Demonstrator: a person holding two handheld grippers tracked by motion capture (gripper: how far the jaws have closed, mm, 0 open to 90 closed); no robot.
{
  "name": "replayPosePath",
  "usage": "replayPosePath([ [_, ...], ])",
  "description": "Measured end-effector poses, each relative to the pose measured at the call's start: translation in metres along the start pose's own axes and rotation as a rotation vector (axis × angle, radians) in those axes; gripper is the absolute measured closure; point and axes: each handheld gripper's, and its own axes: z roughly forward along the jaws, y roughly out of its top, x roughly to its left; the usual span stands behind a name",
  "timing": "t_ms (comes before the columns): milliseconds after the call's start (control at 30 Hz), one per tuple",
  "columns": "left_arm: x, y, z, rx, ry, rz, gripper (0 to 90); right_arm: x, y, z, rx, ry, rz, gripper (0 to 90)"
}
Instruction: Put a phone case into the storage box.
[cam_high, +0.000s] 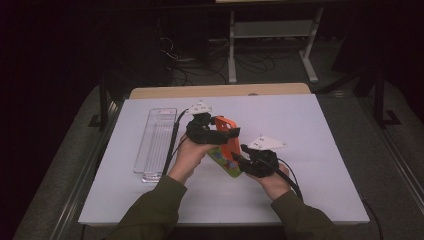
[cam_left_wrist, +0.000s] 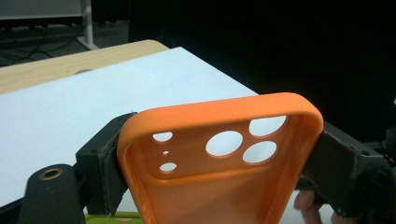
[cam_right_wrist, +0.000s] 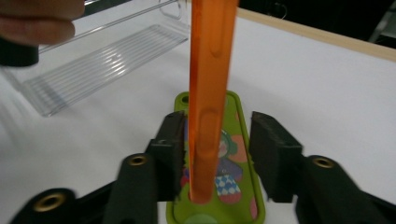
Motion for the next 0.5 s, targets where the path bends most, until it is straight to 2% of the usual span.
replayPosePath([
  [100,0.003,0.003,-0.005,-0.005,0.009,-0.005,16.6,-0.007,-0.002,-0.004,0.035,0.023,-0.016,42.8],
  [200,0.006,0.007,-0.010,-0.006,0.017,0.015,16.7,-0.014,-0.006,-0.009,0.062,0.038,-0.011,36.1],
  [333,0.009,0.012,-0.017,-0.008,0.028,0.023,16.6,-0.022,-0.009,-0.014,0.078,0.054,-0.015,29.0],
  [367,0.010,0.015,-0.020,-0.008,0.032,0.031,16.6,-0.028,-0.012,-0.019,0.092,0.059,-0.012,23.9],
  [500,0.016,0.023,-0.029,-0.013,0.052,0.053,16.6,-0.032,-0.019,-0.023,0.101,0.061,-0.023,17.1],
])
